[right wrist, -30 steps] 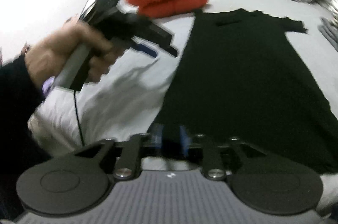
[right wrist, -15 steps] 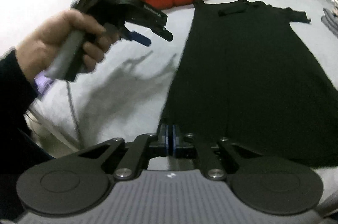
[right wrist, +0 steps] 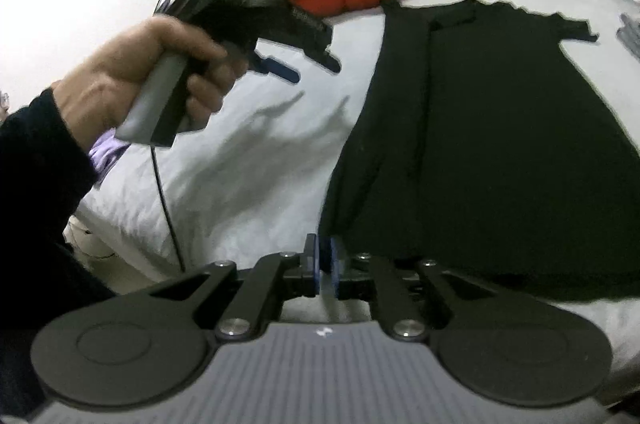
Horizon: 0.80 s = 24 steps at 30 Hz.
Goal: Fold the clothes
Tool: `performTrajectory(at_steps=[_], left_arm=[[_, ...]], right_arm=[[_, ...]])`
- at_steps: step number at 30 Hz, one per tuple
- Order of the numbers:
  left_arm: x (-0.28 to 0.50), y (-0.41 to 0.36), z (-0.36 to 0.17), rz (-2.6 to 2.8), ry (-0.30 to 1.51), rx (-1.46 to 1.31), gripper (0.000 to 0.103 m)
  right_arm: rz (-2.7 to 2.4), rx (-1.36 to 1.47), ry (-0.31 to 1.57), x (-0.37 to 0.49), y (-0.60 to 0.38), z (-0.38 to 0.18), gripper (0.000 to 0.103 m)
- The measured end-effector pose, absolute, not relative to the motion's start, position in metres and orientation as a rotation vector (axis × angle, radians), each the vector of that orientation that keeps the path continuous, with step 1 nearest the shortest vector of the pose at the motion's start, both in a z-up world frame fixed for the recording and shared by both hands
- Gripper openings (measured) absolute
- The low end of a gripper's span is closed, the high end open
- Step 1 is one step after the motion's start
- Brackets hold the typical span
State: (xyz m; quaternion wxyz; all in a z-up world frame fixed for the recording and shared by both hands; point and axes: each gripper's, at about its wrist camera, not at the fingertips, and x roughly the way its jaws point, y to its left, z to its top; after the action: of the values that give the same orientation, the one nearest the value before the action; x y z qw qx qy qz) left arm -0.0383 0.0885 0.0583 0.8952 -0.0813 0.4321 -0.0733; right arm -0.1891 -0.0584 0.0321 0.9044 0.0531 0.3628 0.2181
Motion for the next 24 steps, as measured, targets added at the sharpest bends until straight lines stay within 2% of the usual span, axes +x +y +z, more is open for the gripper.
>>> performTrajectory(at_steps=[8,13,14,16,18,20,21,24], left_arm=[[-0.045,0.060,0.054,-0.211,0.909,-0.105,0.055],[-0.064,0.052,0.051,-0.217,0.934,-0.128,0.055],[-0.069,0.052,0.050,-0.215,0.940,-0.137,0.055],[-0.085,0.052,0.049,-0.201,0.947,-0.169,0.056],[-0.103,0.053,0.045,-0.179,0.960,-0.211,0.056],[-0.118,0.052,0.041,-0.162,0.967,-0.256,0.056],[-0.126,0.050,0.040,-0.151,0.958,-0.260,0.056],[-0.146,0.038,0.040,-0.106,0.913,-0.222,0.056]], right_arm=[[0.314,0.173,0.752,-0.176,-0.089,0.033,0.013],[0.329,0.352,0.829,-0.167,-0.103,0.023,0.016],[0.332,0.384,0.831,-0.166,-0.106,0.023,0.020],[0.327,0.398,0.808,-0.168,-0.109,0.027,0.050],[0.330,0.353,0.789,-0.168,-0.107,0.031,0.050],[0.356,0.300,0.792,-0.168,-0.101,0.028,0.032],[0.370,0.280,0.794,-0.169,-0.099,0.026,0.011],[0.379,0.248,0.801,-0.173,-0.098,0.022,0.005]])
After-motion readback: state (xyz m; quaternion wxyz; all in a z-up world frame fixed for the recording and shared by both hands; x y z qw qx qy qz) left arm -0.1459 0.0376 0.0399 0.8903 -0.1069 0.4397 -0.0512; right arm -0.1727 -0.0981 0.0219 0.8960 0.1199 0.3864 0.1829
